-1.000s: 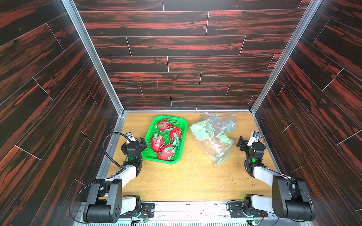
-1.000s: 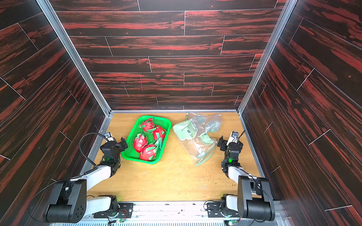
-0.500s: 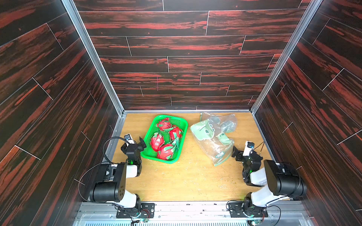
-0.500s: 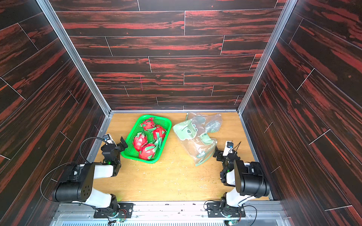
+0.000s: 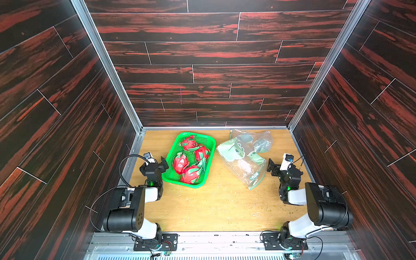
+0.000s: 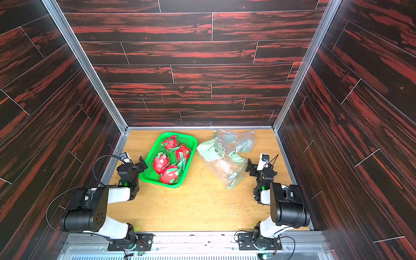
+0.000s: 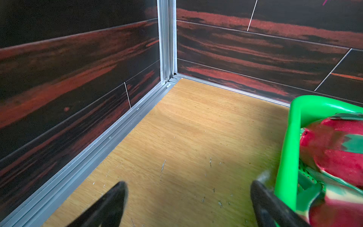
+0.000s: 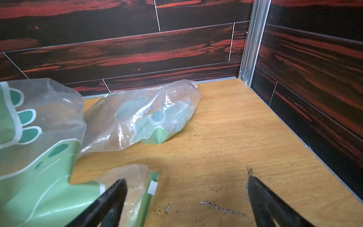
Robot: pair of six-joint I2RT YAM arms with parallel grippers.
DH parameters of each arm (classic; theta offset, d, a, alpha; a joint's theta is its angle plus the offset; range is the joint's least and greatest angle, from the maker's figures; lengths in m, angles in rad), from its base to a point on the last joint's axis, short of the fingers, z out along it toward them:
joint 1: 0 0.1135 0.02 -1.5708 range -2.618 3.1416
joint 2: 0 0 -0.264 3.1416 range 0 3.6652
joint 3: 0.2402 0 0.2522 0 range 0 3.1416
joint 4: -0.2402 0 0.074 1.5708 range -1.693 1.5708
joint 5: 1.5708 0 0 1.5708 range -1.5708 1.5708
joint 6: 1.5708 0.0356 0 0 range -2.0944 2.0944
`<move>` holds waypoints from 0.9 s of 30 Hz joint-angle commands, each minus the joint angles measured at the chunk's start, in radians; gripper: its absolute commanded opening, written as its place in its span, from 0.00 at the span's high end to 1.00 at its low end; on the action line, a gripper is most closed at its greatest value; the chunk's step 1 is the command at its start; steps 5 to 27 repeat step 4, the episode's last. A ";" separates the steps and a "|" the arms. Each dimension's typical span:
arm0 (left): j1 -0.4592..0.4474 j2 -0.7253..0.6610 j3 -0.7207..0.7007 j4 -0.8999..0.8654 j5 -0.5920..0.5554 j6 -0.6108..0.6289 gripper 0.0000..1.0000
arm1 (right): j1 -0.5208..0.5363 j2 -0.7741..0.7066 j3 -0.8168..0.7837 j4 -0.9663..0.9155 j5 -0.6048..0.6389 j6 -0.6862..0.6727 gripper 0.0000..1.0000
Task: Open the zip-top bag and take out the dragon fruit
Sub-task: Reset both arms
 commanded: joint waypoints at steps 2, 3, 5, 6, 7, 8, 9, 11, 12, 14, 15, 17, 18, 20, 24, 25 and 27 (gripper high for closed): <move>-0.003 0.011 0.004 -0.089 -0.001 0.026 0.00 | -0.001 -0.004 0.004 -0.011 -0.005 0.004 0.02; -0.005 0.010 0.001 -0.086 -0.002 0.028 0.00 | -0.001 -0.004 0.005 -0.014 -0.004 0.004 0.02; -0.005 0.010 0.001 -0.086 -0.002 0.026 0.00 | -0.001 -0.004 0.004 -0.013 -0.004 0.004 0.02; -0.005 0.010 0.001 -0.086 -0.002 0.026 0.00 | -0.001 -0.004 0.004 -0.013 -0.004 0.004 0.02; -0.005 0.010 0.001 -0.086 -0.002 0.026 0.00 | -0.001 -0.004 0.004 -0.013 -0.004 0.004 0.02; -0.005 0.010 0.001 -0.086 -0.002 0.026 0.00 | -0.001 -0.004 0.004 -0.013 -0.004 0.004 0.02; -0.005 0.010 0.001 -0.086 -0.002 0.026 0.00 | -0.001 -0.004 0.004 -0.013 -0.004 0.004 0.02; -0.005 0.010 0.001 -0.086 -0.002 0.026 0.00 | -0.001 -0.004 0.004 -0.013 -0.004 0.004 0.02; -0.005 0.010 0.001 -0.086 -0.002 0.026 0.00 | -0.001 -0.004 0.004 -0.013 -0.004 0.004 0.02; -0.005 0.010 0.001 -0.086 -0.002 0.026 0.00 | -0.001 -0.004 0.004 -0.013 -0.004 0.004 0.02; -0.005 0.010 0.001 -0.086 -0.002 0.026 0.00 | -0.001 -0.004 0.004 -0.013 -0.004 0.004 0.02; -0.005 0.010 0.001 -0.086 -0.002 0.026 0.00 | -0.001 -0.004 0.004 -0.013 -0.004 0.004 0.02; -0.005 0.010 0.001 -0.086 -0.002 0.026 0.00 | -0.001 -0.004 0.004 -0.013 -0.004 0.004 0.02; -0.005 0.010 0.001 -0.086 -0.002 0.026 0.00 | -0.001 -0.004 0.004 -0.013 -0.004 0.004 0.02; -0.005 0.010 0.001 -0.086 -0.002 0.026 0.00 | -0.001 -0.004 0.004 -0.013 -0.004 0.004 0.02; -0.005 0.010 0.001 -0.086 -0.002 0.026 0.00 | -0.001 -0.004 0.004 -0.013 -0.004 0.004 0.02; -0.005 0.010 0.001 -0.086 -0.002 0.026 0.00 | -0.001 -0.004 0.004 -0.013 -0.004 0.004 0.02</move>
